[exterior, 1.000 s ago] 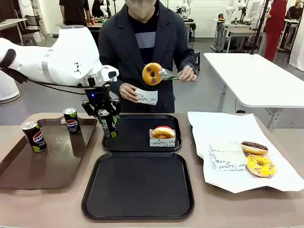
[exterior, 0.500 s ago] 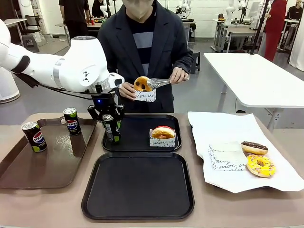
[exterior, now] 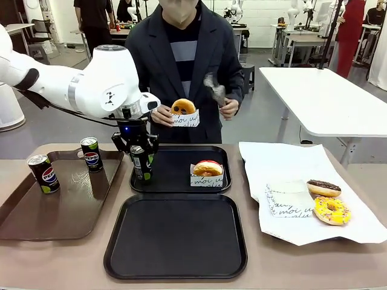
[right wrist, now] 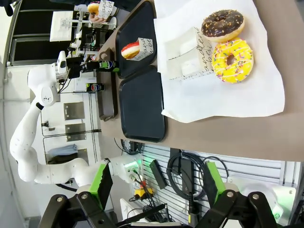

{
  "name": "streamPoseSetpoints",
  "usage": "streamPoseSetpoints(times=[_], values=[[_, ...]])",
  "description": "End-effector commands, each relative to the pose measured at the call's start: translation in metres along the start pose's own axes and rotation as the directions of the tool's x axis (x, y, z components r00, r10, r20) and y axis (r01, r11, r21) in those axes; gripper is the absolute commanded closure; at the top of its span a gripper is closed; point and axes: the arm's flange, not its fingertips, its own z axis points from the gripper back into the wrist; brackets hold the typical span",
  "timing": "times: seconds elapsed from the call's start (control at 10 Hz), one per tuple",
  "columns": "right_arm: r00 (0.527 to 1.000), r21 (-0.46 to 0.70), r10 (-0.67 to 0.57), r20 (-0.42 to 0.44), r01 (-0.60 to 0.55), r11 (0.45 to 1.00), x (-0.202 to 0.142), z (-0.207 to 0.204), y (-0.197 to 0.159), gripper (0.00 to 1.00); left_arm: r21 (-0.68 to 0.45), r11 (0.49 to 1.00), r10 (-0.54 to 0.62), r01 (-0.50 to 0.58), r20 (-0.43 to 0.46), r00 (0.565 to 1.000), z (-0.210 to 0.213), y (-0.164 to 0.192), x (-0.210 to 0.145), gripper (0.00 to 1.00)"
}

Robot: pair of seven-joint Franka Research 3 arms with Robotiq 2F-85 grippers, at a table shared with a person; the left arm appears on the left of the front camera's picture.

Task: Set up donuts and drinks on trays.
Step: Pick up one Pepsi coke and place it on the Flat Tray.

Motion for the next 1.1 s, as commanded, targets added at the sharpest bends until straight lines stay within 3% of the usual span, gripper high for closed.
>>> streamPoseSetpoints(times=[0.0, 0.2, 0.4, 0.5, 1.0], values=[[1.000, 0.016, 0.018, 0.005, -0.018, 1.000, 0.001, 0.000, 0.000, 0.00, 0.005, 0.999, -0.035, 0.035, 0.014, 0.999, 0.020, 0.004, -0.026, 0.42], [1.000, 0.016, 0.018, 0.005, -0.018, 1.000, 0.001, 0.000, 0.000, 0.00, 0.058, 0.992, -0.105, 0.108, -0.051, 0.993, 0.057, 0.014, -0.069, 0.42], [1.000, 0.016, 0.018, 0.005, -0.018, 1.000, 0.001, 0.000, 0.000, 0.00, 0.131, 0.955, -0.236, 0.266, -0.206, 0.950, 0.081, 0.033, -0.119, 0.42], [1.000, 0.016, 0.018, 0.005, -0.018, 1.000, 0.001, 0.000, 0.000, 0.00, 0.139, 0.937, -0.287, 0.321, -0.222, 0.932, 0.088, 0.037, -0.137, 0.42], [1.000, 0.016, 0.018, 0.005, -0.018, 1.000, 0.001, 0.000, 0.000, 0.00, 0.152, 0.931, -0.292, 0.332, -0.235, 0.927, 0.088, 0.037, -0.147, 0.42]])
